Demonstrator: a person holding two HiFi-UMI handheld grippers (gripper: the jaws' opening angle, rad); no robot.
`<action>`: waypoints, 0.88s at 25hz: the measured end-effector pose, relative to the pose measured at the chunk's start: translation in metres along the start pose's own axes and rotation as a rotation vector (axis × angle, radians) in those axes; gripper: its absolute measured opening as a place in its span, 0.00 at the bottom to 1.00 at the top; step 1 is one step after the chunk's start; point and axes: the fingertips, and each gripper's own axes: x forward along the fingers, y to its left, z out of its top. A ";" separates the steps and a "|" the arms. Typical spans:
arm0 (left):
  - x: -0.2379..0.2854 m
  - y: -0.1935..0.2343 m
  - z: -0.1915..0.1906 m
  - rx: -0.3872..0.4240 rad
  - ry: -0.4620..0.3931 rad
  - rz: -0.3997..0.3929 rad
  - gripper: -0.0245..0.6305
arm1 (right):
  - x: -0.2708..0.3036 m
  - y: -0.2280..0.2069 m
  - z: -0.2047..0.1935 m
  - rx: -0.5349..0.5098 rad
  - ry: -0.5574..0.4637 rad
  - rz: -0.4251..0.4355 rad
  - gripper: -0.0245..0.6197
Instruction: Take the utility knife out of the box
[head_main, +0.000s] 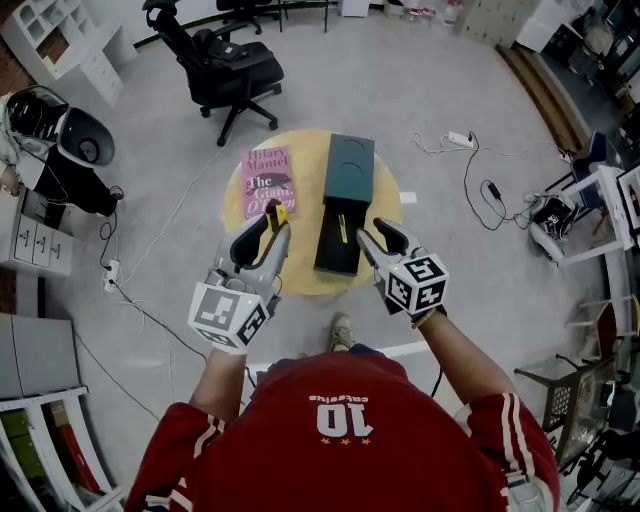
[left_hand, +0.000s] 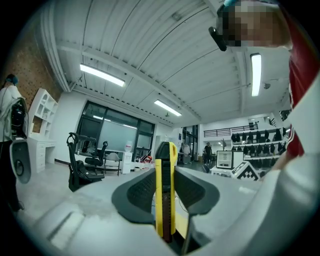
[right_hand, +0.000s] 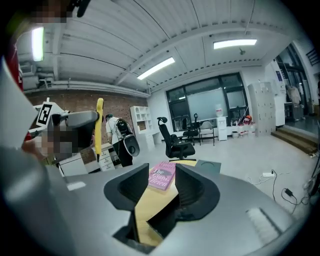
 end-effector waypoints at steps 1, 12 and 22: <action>0.002 0.000 -0.002 -0.003 0.003 0.001 0.23 | 0.007 -0.003 -0.007 0.004 0.021 0.008 0.28; 0.030 0.007 -0.002 -0.007 0.013 0.022 0.23 | 0.092 -0.038 -0.098 0.038 0.312 0.097 0.35; 0.050 0.021 -0.019 -0.044 0.044 0.064 0.23 | 0.164 -0.085 -0.182 0.052 0.575 0.050 0.32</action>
